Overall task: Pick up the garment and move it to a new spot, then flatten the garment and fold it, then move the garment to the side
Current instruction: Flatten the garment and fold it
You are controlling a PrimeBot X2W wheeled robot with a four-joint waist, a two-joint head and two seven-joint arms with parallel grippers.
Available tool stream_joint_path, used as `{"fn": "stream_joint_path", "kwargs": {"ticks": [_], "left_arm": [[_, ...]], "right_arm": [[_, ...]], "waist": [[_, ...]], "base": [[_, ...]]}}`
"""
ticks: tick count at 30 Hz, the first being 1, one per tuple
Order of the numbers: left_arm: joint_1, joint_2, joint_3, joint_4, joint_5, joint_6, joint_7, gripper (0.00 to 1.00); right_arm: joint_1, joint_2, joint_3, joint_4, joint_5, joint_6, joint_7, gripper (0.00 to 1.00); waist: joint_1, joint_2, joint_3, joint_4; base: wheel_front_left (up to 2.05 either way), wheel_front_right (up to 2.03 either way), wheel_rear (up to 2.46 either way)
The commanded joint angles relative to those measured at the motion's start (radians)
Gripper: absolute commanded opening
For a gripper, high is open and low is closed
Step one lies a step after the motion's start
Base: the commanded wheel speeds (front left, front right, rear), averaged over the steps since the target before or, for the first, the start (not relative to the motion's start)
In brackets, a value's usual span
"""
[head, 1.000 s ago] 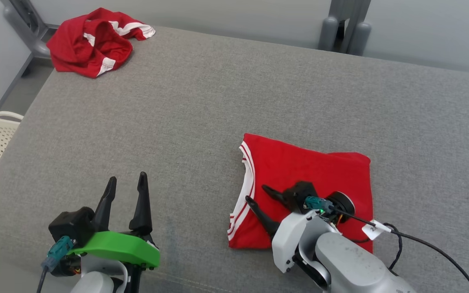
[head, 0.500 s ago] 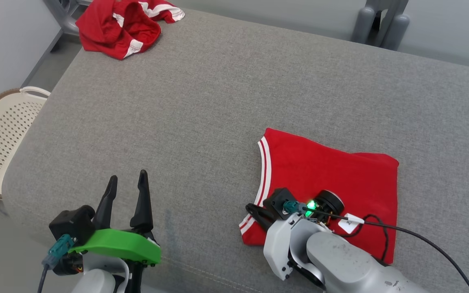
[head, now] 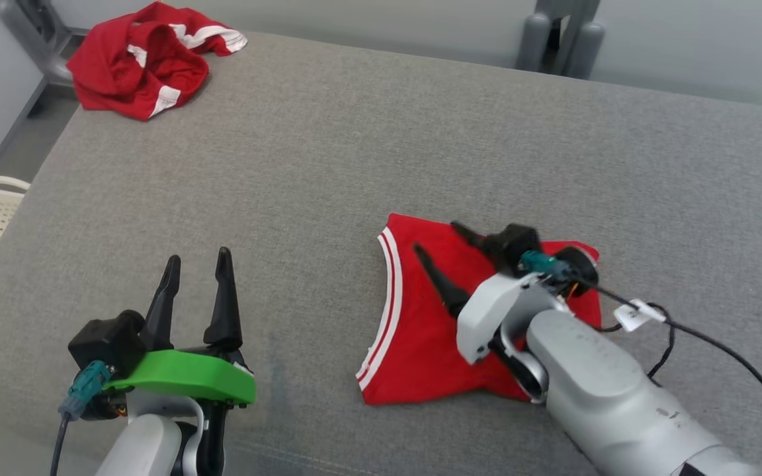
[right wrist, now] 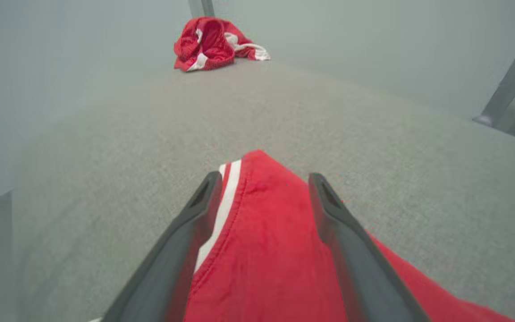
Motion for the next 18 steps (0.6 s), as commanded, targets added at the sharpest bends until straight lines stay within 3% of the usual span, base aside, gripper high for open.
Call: {"fn": "stream_joint_path", "kwargs": {"ticks": [1,9,18], "left_arm": [[-0.015,-0.005,0.010,0.003,0.011,-0.006,-0.002,1.00],[0.016,-0.041,0.060,0.045,0.060,-0.027,-0.001,1.00],[0.089,-0.065,0.115,0.087,0.123,-0.045,-0.002,1.00]], "right_arm": [[0.012,-0.002,-0.067,-0.024,-0.033,0.000,-0.005,1.00],[0.226,-0.002,-0.461,-0.240,-0.240,0.000,-0.005,1.00],[0.469,-0.002,-0.666,-0.449,-0.314,0.000,-0.005,1.00]], "waist": [[0.0000,0.0000,-0.027,-0.049],[0.0000,0.0000,-0.074,-0.139],[0.0000,0.0000,-0.128,-0.182]], "base": [[0.00,0.00,0.00],[0.00,0.00,0.00],[0.00,0.00,0.00]]}}
